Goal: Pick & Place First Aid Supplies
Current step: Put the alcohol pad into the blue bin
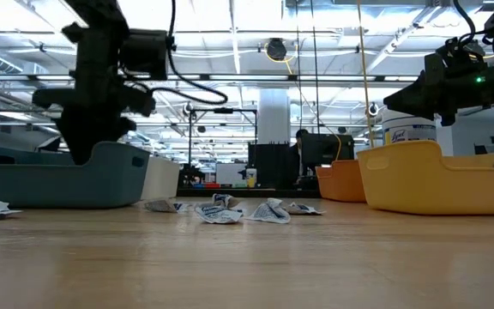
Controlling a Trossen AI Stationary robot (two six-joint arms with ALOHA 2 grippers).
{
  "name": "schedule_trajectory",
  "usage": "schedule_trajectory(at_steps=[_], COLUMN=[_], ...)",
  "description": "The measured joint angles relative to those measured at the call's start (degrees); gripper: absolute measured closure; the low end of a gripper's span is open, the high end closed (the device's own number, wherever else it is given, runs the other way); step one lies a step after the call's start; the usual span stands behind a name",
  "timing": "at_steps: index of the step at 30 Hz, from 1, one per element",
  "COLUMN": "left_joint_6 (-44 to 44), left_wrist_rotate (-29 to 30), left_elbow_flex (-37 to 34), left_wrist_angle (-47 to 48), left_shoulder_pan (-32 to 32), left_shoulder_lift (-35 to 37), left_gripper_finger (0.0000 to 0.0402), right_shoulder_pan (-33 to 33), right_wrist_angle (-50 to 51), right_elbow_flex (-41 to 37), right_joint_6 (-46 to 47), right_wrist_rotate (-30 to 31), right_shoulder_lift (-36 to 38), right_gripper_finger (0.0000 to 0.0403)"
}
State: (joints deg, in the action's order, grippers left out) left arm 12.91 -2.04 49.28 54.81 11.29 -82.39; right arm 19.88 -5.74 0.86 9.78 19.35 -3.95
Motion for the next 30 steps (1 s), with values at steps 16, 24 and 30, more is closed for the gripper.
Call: schedule_trajectory(at_steps=[16, 24, 30], left_joint_6=[-5.4, -8.8, -10.2], left_wrist_rotate=[-1.4, -1.4, -1.5], left_elbow_flex=[21.7, 33.1, 45.1], left_wrist_angle=[11.9, 12.3, 12.2], left_shoulder_pan=[-4.5, -8.5, -11.0], left_shoulder_lift=[-6.0, -17.8, -28.3], left_gripper_finger=[0.0127, 0.0124, 0.0123], right_shoulder_pan=[0.0, 0.0, 0.0], right_wrist_angle=[0.0, 0.0, 0.0], right_elbow_flex=[0.0, 0.0, 0.0], right_joint_6=[0.0, 0.0, 0.0], right_wrist_rotate=[0.0, 0.0, 0.0], right_shoulder_lift=[0.0, 0.0, 0.0], right_gripper_finger=[0.0286, 0.0287, 0.0287])
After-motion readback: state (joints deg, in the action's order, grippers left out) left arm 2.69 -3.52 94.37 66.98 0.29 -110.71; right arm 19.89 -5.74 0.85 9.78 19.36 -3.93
